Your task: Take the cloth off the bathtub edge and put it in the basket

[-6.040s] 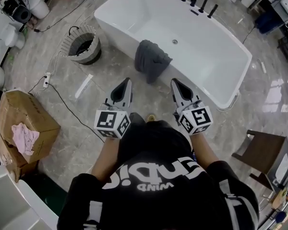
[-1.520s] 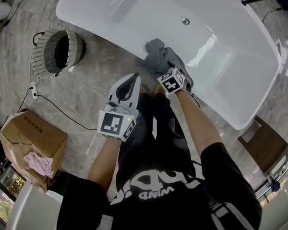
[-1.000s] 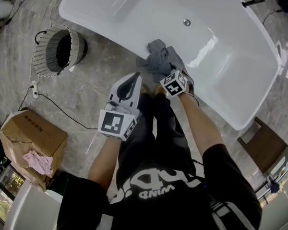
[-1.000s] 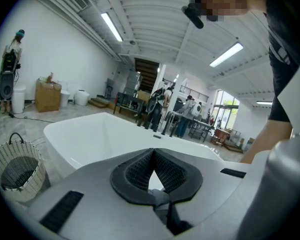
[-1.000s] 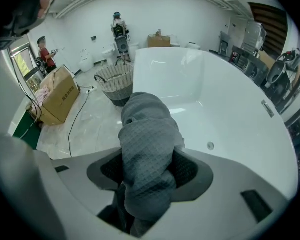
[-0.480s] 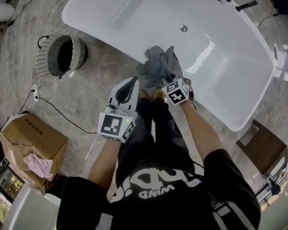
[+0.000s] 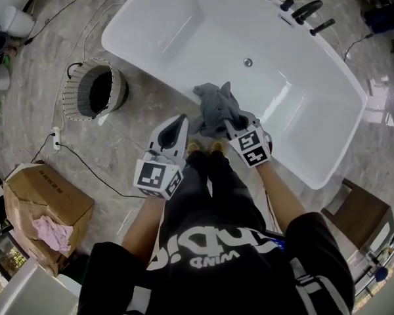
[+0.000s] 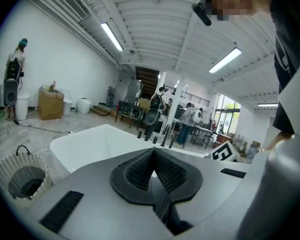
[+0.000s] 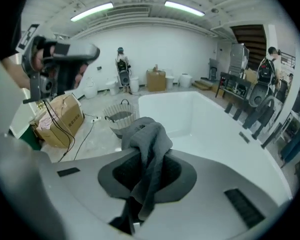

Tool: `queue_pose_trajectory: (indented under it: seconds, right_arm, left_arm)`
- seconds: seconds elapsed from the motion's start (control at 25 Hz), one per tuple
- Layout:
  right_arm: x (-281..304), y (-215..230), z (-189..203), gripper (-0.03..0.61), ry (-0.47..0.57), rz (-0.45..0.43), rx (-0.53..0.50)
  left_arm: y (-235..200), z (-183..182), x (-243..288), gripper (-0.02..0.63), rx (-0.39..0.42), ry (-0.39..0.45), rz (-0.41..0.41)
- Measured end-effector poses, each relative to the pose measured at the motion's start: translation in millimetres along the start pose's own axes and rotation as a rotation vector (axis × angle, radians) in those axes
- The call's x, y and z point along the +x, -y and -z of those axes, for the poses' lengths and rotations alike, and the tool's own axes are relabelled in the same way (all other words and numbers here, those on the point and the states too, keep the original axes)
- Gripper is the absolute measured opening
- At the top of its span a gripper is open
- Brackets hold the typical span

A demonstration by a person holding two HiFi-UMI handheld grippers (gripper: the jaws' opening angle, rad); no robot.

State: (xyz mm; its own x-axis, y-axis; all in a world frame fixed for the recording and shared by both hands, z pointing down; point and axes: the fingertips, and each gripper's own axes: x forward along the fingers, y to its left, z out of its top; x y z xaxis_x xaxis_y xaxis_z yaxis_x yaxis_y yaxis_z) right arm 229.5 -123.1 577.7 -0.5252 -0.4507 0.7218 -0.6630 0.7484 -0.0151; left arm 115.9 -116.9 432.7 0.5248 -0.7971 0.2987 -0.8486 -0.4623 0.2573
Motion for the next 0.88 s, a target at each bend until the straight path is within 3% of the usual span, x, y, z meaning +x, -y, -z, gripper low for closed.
queue_pose_trajectory:
  seconds: [0.32,0.52,0.72,0.88]
  right_arm:
    - [-135.7,8.4,-127.8,0.057,0.262,0.08,-0.085]
    - [-206.0,2.8,-194.0,0.057,0.401,0.121,-0.191]
    - [-232.0,-4.5,-223.6,0.057,0.482,0.11,-0.251]
    - [-228.1,-8.7,-231.7,0.057,0.513,0.05,-0.28]
  left_arm:
    - [23.8,-58.3,-43.4,0.011,0.016,0.06,-0.043]
    - [37.1,-86.8,-68.3,0.011,0.031,0.122,-0.069]
    - [47.4,-97.2,-83.5,0.011,0.021,0.175,-0.108]
    - [49.4,-96.8,-91.7,0.011,0.015,0.202,-0.17]
